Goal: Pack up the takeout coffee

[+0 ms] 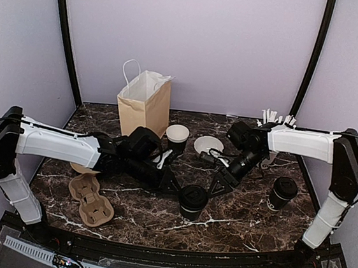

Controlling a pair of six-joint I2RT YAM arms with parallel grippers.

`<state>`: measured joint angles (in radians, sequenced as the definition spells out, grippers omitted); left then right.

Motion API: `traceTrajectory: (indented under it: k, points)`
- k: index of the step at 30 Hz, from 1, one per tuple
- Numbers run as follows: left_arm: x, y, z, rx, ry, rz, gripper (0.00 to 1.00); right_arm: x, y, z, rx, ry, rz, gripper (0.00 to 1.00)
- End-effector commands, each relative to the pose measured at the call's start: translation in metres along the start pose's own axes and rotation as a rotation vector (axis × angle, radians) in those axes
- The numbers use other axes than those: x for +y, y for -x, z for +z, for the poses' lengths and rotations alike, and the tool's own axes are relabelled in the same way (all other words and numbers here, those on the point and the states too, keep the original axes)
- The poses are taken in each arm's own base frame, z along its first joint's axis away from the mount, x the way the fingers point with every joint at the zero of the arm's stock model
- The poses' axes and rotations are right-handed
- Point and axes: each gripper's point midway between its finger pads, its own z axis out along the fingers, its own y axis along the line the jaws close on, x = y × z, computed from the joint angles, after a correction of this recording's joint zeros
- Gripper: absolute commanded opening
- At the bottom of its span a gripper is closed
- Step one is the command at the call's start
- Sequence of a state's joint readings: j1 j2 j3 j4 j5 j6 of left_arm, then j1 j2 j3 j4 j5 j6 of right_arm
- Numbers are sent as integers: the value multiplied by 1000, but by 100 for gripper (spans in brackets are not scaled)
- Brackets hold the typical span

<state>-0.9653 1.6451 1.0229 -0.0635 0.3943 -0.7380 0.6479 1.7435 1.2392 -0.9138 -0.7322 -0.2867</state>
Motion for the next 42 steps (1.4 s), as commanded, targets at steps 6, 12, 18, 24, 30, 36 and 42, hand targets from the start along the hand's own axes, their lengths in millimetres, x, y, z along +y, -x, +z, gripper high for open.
traceTrajectory:
  k: [6,12,18,24,30,36,42]
  points:
    - [-14,17,-17,-60,23,34,32,11,15,-19,-63,-45,-105,68]
    - [-20,27,-32,-119,39,43,45,14,10,-26,-75,-79,-122,79]
    - [-31,22,-39,-122,-16,70,63,12,8,-29,-91,-115,-137,81]
    - [-37,-11,-26,-56,-10,112,68,9,29,-36,-114,-129,-144,73]
    - [-24,-34,-16,-33,42,21,78,2,58,-41,-163,-123,-128,66]
    - [-30,-39,-4,-25,-27,-18,80,-13,71,-28,-159,-103,-78,62]
    - [-34,-38,2,-20,-55,-10,78,-17,74,-18,-137,-56,-50,62]
